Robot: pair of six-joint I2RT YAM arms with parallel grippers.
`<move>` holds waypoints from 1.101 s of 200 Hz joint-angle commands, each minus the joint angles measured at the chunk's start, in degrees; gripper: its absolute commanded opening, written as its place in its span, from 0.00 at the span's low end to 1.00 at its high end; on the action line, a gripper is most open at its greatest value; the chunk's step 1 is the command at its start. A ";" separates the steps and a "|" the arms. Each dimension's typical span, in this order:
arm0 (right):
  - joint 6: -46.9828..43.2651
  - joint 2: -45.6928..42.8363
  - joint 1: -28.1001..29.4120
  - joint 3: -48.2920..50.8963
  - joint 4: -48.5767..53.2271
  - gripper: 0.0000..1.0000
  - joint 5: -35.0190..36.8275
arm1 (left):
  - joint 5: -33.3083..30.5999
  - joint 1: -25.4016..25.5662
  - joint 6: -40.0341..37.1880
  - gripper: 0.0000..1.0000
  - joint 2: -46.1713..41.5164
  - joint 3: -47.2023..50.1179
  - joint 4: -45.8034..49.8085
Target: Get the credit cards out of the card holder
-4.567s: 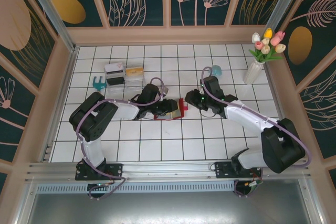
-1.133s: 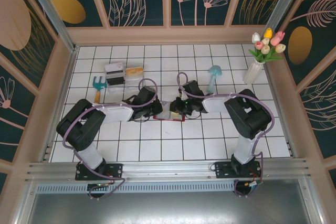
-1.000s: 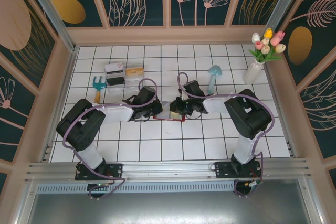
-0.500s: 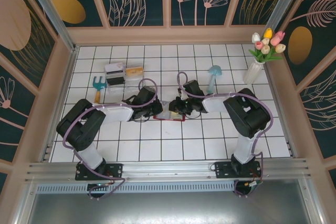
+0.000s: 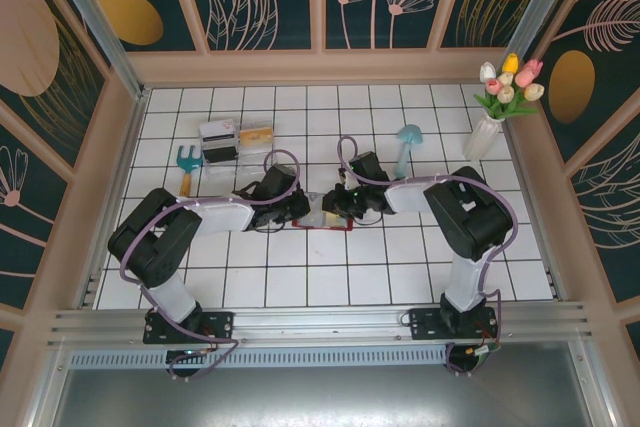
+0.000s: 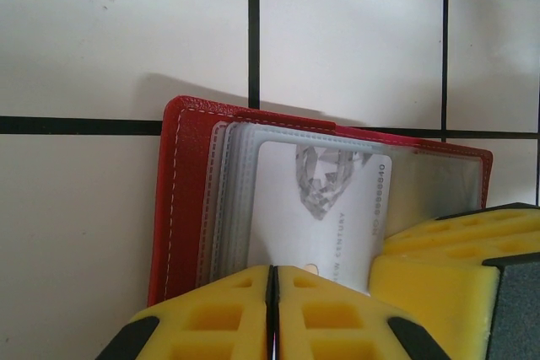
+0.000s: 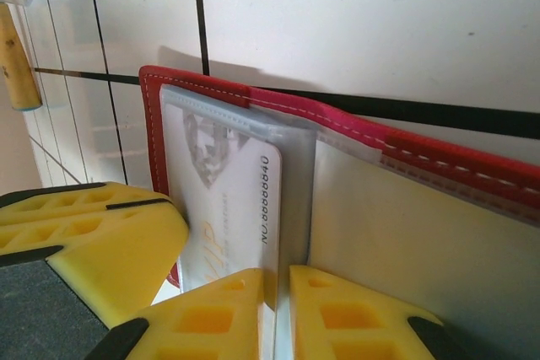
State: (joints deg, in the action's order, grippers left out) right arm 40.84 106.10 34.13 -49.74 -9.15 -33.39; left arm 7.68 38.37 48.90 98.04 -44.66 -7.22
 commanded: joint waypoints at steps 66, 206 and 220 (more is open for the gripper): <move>-0.32 3.68 0.41 0.54 -4.31 0.19 -3.27 | 2.16 0.15 -0.70 0.11 3.61 1.74 2.83; -2.93 1.98 -2.04 3.03 2.46 0.11 1.95 | -2.67 0.11 -0.70 0.21 1.32 1.35 7.05; -3.52 1.47 -2.29 3.08 3.49 0.11 2.24 | -2.79 0.16 -0.51 0.21 1.46 1.34 7.22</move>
State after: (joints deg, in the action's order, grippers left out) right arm 39.92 107.50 32.82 -48.97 -12.27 -36.07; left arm 7.62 38.46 48.45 98.52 -44.69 -8.78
